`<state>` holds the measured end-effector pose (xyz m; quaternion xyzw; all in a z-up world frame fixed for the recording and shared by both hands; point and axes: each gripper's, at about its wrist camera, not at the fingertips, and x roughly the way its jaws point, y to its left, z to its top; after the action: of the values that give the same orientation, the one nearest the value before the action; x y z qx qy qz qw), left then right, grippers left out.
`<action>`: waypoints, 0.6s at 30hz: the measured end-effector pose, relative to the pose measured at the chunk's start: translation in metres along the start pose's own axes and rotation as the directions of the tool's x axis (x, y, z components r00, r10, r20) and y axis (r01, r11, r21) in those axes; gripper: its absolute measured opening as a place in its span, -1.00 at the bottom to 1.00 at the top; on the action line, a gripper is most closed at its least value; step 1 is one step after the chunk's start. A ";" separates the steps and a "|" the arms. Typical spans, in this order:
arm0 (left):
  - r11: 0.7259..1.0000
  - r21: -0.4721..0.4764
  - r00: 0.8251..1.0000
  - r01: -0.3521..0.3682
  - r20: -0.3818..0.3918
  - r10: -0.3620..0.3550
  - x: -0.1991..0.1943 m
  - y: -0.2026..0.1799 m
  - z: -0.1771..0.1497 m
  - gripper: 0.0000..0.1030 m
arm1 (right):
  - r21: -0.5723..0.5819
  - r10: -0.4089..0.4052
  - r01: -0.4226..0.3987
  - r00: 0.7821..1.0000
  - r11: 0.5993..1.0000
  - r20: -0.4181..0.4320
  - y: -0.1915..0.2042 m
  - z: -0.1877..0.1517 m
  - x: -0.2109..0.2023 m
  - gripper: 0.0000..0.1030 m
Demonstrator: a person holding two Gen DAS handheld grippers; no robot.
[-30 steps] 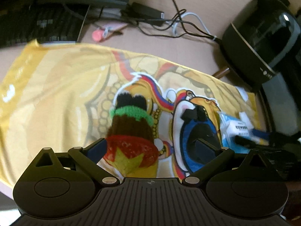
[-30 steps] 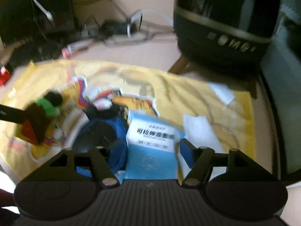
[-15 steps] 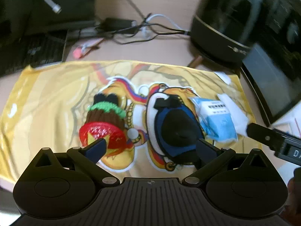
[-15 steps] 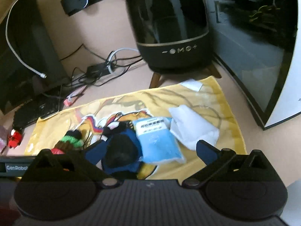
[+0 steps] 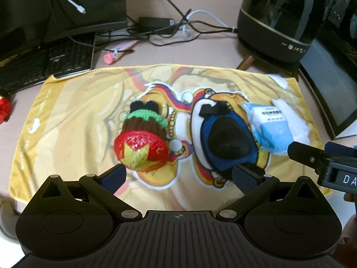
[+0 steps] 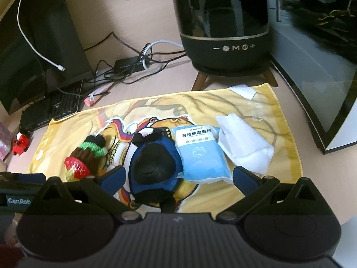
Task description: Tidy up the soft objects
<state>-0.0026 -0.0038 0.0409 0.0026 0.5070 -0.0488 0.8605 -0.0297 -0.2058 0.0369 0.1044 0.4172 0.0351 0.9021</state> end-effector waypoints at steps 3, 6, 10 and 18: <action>1.000 -0.013 1.000 -0.011 -0.009 0.011 0.000 0.002 -0.001 1.00 | -0.015 0.003 -0.004 1.000 1.000 -0.015 0.002 0.000 0.003 1.00; 1.000 -0.021 1.000 -0.019 -0.021 0.018 0.002 0.004 -0.001 1.00 | -0.029 0.002 -0.003 1.000 1.000 -0.031 0.005 0.000 0.006 1.00; 0.999 -0.029 1.000 -0.018 -0.026 0.018 0.003 0.004 -0.001 1.00 | -0.049 -0.002 0.000 0.999 0.999 -0.041 0.007 -0.001 0.007 1.00; 0.999 -0.016 0.998 -0.051 -0.029 0.050 0.003 0.001 0.000 1.00 | -0.049 0.008 -0.011 0.997 0.999 -0.072 0.003 0.001 0.013 1.00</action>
<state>-0.0004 -0.0027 0.0381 0.0089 0.5197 -0.0226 0.8540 -0.0204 -0.2010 0.0279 0.0829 0.4479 0.0534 0.8886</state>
